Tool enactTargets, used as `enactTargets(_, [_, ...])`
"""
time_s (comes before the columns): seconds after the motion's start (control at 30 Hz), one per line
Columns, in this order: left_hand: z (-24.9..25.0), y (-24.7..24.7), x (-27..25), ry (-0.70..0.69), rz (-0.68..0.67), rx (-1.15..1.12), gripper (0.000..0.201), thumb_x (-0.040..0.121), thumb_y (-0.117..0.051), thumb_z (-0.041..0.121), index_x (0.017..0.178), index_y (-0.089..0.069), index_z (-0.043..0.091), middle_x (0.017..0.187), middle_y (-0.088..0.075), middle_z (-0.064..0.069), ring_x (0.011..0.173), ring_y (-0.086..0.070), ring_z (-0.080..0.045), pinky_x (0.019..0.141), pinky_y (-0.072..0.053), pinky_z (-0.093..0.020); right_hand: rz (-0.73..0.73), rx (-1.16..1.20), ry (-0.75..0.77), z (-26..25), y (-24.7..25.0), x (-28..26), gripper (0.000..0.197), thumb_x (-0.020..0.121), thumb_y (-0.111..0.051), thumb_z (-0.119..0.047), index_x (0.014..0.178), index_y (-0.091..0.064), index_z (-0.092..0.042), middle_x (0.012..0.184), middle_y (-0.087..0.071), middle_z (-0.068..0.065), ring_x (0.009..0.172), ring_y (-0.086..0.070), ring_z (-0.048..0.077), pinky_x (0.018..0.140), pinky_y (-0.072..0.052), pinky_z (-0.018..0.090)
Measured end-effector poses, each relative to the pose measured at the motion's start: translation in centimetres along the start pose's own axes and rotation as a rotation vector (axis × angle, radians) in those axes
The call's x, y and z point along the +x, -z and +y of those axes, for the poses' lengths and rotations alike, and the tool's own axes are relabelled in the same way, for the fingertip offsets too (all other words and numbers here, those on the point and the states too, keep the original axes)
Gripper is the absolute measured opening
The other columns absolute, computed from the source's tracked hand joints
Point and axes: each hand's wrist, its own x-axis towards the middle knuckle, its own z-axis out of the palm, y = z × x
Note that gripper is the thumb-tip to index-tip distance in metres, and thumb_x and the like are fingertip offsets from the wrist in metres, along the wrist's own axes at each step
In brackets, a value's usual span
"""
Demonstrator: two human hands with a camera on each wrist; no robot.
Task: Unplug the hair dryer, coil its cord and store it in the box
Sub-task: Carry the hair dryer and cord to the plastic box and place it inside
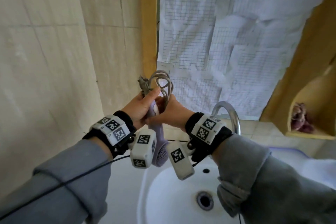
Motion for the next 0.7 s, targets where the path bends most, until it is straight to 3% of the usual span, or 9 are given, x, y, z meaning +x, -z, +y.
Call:
enactTargets(0.07, [0.9, -2.1, -0.5, -0.042, -0.018, 0.023, 0.031, 0.092, -0.05, 0.031, 0.108, -0.061, 0.007, 0.106, -0.067, -0.017, 0.08, -0.071, -0.019, 0.073, -0.06, -0.029, 0.078, 0.02, 0.015, 0.4, 1.2, -0.5, 0.09, 0.034, -0.09, -0.039, 0.112, -0.056, -0.012, 0.102, -0.07, 0.005, 0.092, -0.071, 0.017, 0.077, -0.061, 0.038])
enactTargets(0.17, [1.7, -5.1, -1.3, -0.08, -0.01, 0.053, 0.018, 0.09, -0.055, 0.033, 0.092, -0.064, 0.018, 0.1, -0.069, -0.011, 0.088, -0.067, -0.025, 0.08, -0.057, -0.036, 0.159, 0.058, 0.042, -0.8, 3.2, -3.4, 0.077, 0.04, -0.089, -0.034, 0.107, -0.055, -0.014, 0.101, -0.069, 0.002, 0.089, -0.07, 0.015, 0.074, -0.061, 0.039])
enactTargets(0.3, [2.4, -10.2, -2.5, -0.162, 0.012, 0.075, 0.022, 0.086, -0.06, 0.037, 0.094, -0.064, 0.016, 0.109, -0.07, -0.01, 0.095, -0.069, -0.029, 0.083, -0.058, -0.04, 0.306, 0.142, 0.12, -1.6, 6.3, -8.8, 0.06, 0.069, -0.08, -0.014, 0.111, -0.037, -0.013, 0.087, -0.054, -0.007, 0.073, -0.054, 0.0, 0.057, -0.047, 0.007])
enactTargets(0.37, [2.6, -12.9, -3.1, -0.181, 0.023, 0.077, 0.046, 0.078, -0.066, 0.045, 0.11, -0.063, 0.012, 0.121, -0.067, -0.009, 0.105, -0.068, -0.029, 0.09, -0.055, -0.046, 0.392, 0.154, 0.192, -1.4, 7.8, -11.2, 0.061, 0.074, -0.077, -0.014, 0.116, -0.034, -0.009, 0.079, -0.049, -0.011, 0.066, -0.049, -0.005, 0.053, -0.044, 0.002])
enactTargets(0.4, [2.6, -14.4, -3.4, -0.17, 0.015, 0.081, 0.055, 0.074, -0.067, 0.049, 0.115, -0.061, 0.013, 0.123, -0.066, -0.007, 0.107, -0.067, -0.028, 0.092, -0.053, -0.048, 0.429, 0.168, 0.208, -1.3, 8.8, -12.4, 0.061, 0.073, -0.077, -0.015, 0.116, -0.035, -0.009, 0.078, -0.049, -0.012, 0.066, -0.05, -0.005, 0.057, -0.046, 0.004])
enactTargets(0.47, [2.4, -17.8, -4.3, -0.138, -0.035, 0.077, 0.05, 0.076, -0.064, 0.052, 0.112, -0.061, 0.019, 0.117, -0.069, -0.003, 0.105, -0.067, -0.027, 0.093, -0.051, -0.051, 0.464, 0.203, 0.192, -1.1, 11.0, -15.0, 0.059, 0.069, -0.079, -0.017, 0.112, -0.039, -0.014, 0.079, -0.051, -0.013, 0.07, -0.054, -0.002, 0.068, -0.053, 0.019])
enactTargets(0.63, [0.9, -27.8, -7.0, -0.1, -0.103, 0.07, 0.032, 0.086, -0.053, 0.05, 0.095, -0.056, 0.02, 0.065, -0.067, -0.002, 0.073, -0.064, -0.023, 0.081, -0.054, -0.047, 0.52, 0.201, 0.138, 0.6, 18.3, -21.7, 0.055, 0.058, -0.081, -0.014, 0.107, -0.056, -0.011, 0.092, -0.069, 0.0, 0.085, -0.068, 0.012, 0.08, -0.058, 0.033])
enactTargets(0.7, [-0.2, -31.5, -7.7, -0.095, -0.134, 0.038, 0.027, 0.087, -0.052, 0.047, 0.091, -0.052, 0.02, 0.069, -0.062, -0.005, 0.075, -0.063, -0.023, 0.078, -0.055, -0.043, 0.533, 0.181, 0.106, 1.8, 21.0, -24.1, 0.053, 0.057, -0.078, -0.014, 0.107, -0.062, -0.011, 0.096, -0.073, 0.005, 0.088, -0.071, 0.016, 0.083, -0.058, 0.037])
